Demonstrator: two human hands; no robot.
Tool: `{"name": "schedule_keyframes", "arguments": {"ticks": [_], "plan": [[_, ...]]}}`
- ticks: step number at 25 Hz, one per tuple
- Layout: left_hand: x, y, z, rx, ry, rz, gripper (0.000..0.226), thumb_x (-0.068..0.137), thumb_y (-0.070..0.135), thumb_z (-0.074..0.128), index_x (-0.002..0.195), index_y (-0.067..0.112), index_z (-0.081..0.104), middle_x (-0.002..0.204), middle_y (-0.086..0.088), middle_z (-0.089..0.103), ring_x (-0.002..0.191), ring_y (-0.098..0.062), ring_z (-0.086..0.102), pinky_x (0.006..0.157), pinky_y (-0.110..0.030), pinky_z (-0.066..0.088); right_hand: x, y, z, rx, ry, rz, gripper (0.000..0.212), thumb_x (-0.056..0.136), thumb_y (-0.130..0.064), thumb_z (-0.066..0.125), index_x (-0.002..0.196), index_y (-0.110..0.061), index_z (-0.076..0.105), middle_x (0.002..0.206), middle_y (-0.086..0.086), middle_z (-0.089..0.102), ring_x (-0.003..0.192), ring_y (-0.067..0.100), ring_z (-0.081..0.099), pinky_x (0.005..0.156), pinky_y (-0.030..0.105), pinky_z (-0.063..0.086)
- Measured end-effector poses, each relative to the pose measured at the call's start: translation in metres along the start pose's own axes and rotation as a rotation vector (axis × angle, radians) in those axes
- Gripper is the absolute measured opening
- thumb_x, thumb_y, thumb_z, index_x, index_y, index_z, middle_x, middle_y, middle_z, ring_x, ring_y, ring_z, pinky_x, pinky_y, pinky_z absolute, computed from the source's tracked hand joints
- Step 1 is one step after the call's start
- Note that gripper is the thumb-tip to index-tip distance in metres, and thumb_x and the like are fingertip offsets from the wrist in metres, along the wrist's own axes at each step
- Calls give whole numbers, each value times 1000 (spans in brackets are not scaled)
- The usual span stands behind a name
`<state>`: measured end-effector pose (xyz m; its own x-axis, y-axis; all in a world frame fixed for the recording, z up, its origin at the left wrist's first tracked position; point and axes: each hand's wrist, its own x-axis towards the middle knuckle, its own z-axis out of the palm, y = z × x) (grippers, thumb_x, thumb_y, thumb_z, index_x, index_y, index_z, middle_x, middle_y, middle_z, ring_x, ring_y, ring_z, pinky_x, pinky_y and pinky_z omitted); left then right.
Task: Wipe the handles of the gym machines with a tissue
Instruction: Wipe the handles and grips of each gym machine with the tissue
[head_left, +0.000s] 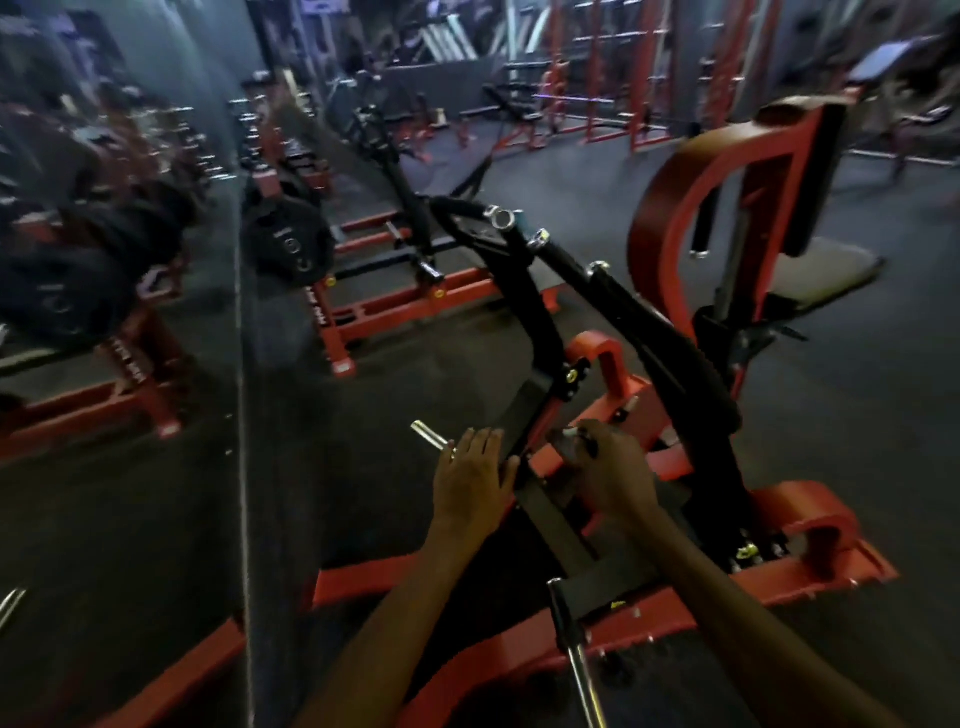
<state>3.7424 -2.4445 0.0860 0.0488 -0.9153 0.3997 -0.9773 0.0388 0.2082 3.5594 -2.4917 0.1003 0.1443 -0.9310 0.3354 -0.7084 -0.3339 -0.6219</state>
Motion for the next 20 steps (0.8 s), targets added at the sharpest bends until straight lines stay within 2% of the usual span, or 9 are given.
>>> {"name": "schedule_keyframes", "arguments": {"ticks": [4, 7, 9, 11, 14, 16, 18, 20], "plan": [[56, -1, 17, -91, -6, 191, 54, 90, 41, 36, 119, 7, 65, 117, -13, 67, 113, -32, 62, 95, -47, 48, 5, 3, -13, -63, 91, 124, 19, 88, -11, 57, 104, -6, 67, 97, 15, 69, 88, 32, 65, 68, 32, 45], [100, 11, 21, -170, 63, 332, 51, 92, 39, 38, 122, 6, 63, 123, -14, 65, 118, -32, 60, 97, -48, 46, 3, 5, -29, 1, 174, 189, 21, 86, -6, 58, 105, -10, 65, 104, 8, 69, 95, 22, 65, 77, 34, 51], [132, 20, 17, -241, 104, 460, 51, 94, 37, 39, 128, 5, 59, 131, -15, 60, 124, -31, 55, 101, -45, 44, 0, -5, -39, 14, 262, 225, 22, 85, -1, 59, 106, -9, 64, 107, 4, 67, 97, 15, 63, 76, 22, 46], [163, 27, 14, -340, 167, 584, 51, 98, 35, 37, 135, 6, 53, 142, -14, 50, 133, -29, 45, 107, -41, 37, -8, -20, -43, -1, 392, 287, 27, 84, 2, 61, 109, -7, 63, 107, 5, 67, 99, 18, 62, 77, 17, 41], [209, 36, 4, -474, 186, 698, 52, 101, 36, 31, 140, 6, 48, 151, -12, 40, 142, -27, 32, 115, -36, 25, -7, -46, -55, -80, 707, 280, 31, 83, 2, 64, 112, -8, 61, 105, 6, 66, 94, 19, 63, 77, 12, 40], [239, 56, -3, -508, 172, 781, 52, 101, 36, 30, 140, 7, 49, 150, -12, 41, 142, -28, 32, 116, -37, 23, 21, -58, -73, -180, 865, 221, 32, 85, 1, 62, 117, -5, 61, 112, 10, 64, 98, 18, 61, 82, 15, 43], [270, 69, -2, -509, 107, 873, 52, 99, 37, 29, 134, 8, 55, 142, -13, 50, 136, -29, 42, 112, -42, 32, 64, -67, -90, -274, 810, 168, 31, 87, -1, 58, 118, -5, 62, 117, 11, 62, 102, 22, 61, 85, 27, 48], [286, 77, 3, -567, 55, 968, 50, 95, 35, 32, 120, 7, 65, 125, -14, 63, 118, -31, 58, 100, -43, 44, 102, -72, -92, -360, 524, 133, 31, 88, -4, 57, 118, -7, 63, 119, 12, 63, 105, 27, 62, 87, 32, 48]]}}
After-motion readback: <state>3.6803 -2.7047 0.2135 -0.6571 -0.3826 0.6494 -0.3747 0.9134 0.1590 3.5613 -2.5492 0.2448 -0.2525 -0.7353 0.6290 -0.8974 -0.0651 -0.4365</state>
